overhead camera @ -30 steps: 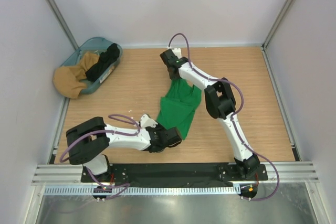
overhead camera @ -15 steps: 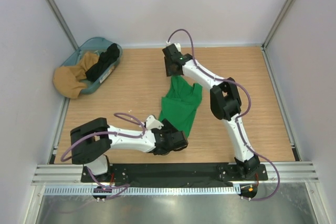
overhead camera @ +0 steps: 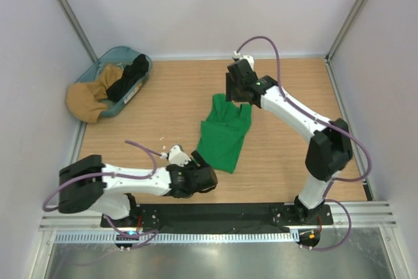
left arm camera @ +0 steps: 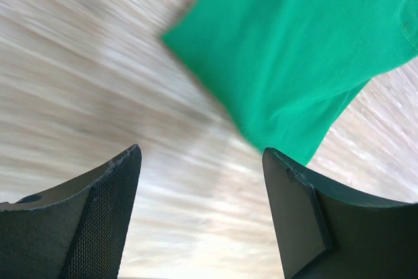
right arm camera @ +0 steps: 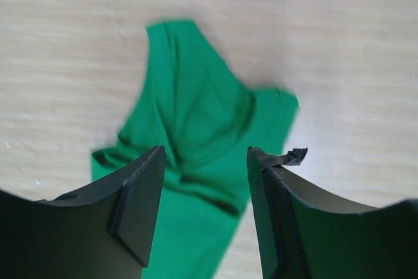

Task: Fold and stack the tank tops

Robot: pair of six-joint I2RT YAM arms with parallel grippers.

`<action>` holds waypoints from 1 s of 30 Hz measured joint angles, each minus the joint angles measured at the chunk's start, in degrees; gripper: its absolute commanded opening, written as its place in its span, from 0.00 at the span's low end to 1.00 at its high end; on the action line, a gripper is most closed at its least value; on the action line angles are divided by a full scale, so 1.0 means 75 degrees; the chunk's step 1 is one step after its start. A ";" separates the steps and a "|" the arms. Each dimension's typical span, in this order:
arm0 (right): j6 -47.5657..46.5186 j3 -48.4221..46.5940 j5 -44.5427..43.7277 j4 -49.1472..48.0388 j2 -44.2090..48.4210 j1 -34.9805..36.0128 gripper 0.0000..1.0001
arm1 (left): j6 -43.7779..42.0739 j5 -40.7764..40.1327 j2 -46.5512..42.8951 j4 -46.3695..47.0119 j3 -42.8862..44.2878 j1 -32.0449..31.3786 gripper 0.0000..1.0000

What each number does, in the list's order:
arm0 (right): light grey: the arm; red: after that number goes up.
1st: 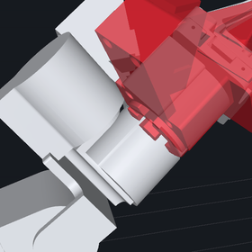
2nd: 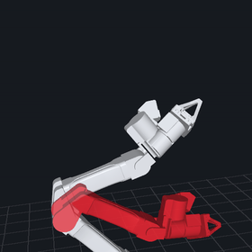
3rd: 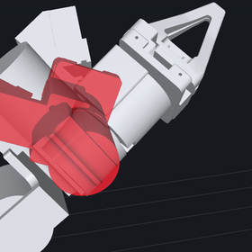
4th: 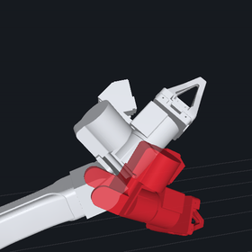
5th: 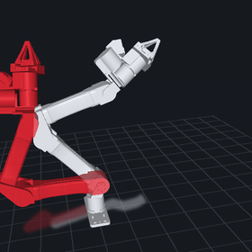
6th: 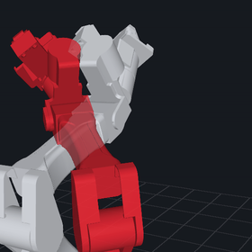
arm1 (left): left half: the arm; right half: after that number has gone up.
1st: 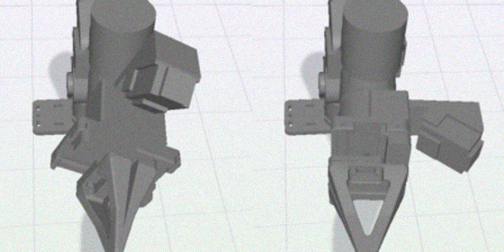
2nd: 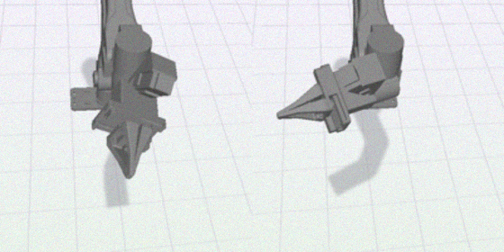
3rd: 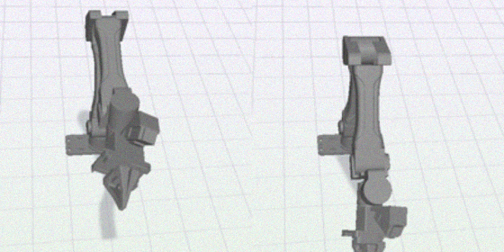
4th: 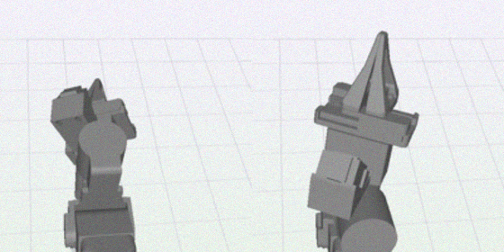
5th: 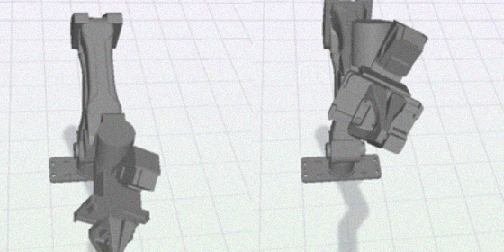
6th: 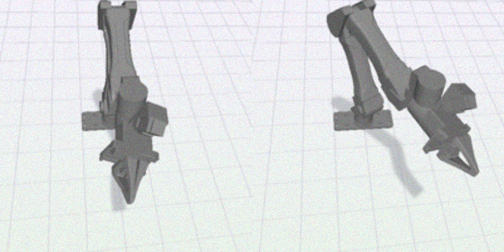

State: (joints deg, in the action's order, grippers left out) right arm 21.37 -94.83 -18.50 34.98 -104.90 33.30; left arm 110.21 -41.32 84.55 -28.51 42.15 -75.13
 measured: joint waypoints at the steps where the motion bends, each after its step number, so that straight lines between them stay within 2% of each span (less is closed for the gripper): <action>1: 0.0122 0.0603 -0.0035 -0.0003 0.0417 -0.0003 0.59 | -0.0242 0.0003 -0.0460 0.0067 -0.0315 0.0000 0.75; 6: 0.0804 0.3171 0.0006 -0.0102 0.1979 -0.0006 0.61 | -0.1635 0.0265 -0.2358 0.0262 -0.1224 0.0481 0.75; 11: 0.1483 0.4998 0.0568 -0.0662 0.2626 -0.0006 0.63 | -0.3576 0.1087 -0.3127 0.0816 -0.1332 0.1886 0.72; 15: 0.1862 0.5735 0.1014 -0.1215 0.2634 -0.0006 0.64 | -0.4998 0.2011 -0.2736 0.1416 -0.1288 0.2955 0.72; 20: 0.2226 0.5931 0.1448 -0.1955 0.2611 -0.0006 0.63 | -0.6172 0.2850 -0.1425 0.1775 -0.0880 0.3305 0.61; 22: 0.2326 0.5931 0.1559 -0.2247 0.2527 -0.0006 0.62 | -0.6371 0.3150 -0.1072 0.2078 -0.0866 0.3366 0.61; 26: 0.2489 0.5931 0.1667 -0.2632 0.2154 -0.0006 0.53 | -0.6551 0.3485 -0.0761 0.2436 -0.0868 0.3389 0.57; 27: 0.2527 0.5931 0.1670 -0.2696 0.2031 -0.0006 0.45 | -0.6566 0.3535 -0.0726 0.2518 -0.0868 0.3389 0.56; 29: 0.2582 0.5931 0.1667 -0.2760 0.1772 -0.0006 0.40 | -0.6589 0.3596 -0.0685 0.2617 -0.0868 0.3386 0.54; 30: 0.2605 0.5931 0.1652 -0.2769 0.1652 -0.0006 0.31 | -0.6595 0.3602 -0.0659 0.2667 -0.0868 0.3386 0.53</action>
State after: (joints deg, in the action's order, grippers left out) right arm 40.91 -50.35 -6.11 14.22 -92.51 33.26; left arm 60.75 -14.31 79.61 -8.51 35.64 -49.74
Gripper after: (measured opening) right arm 0.421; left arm 0.547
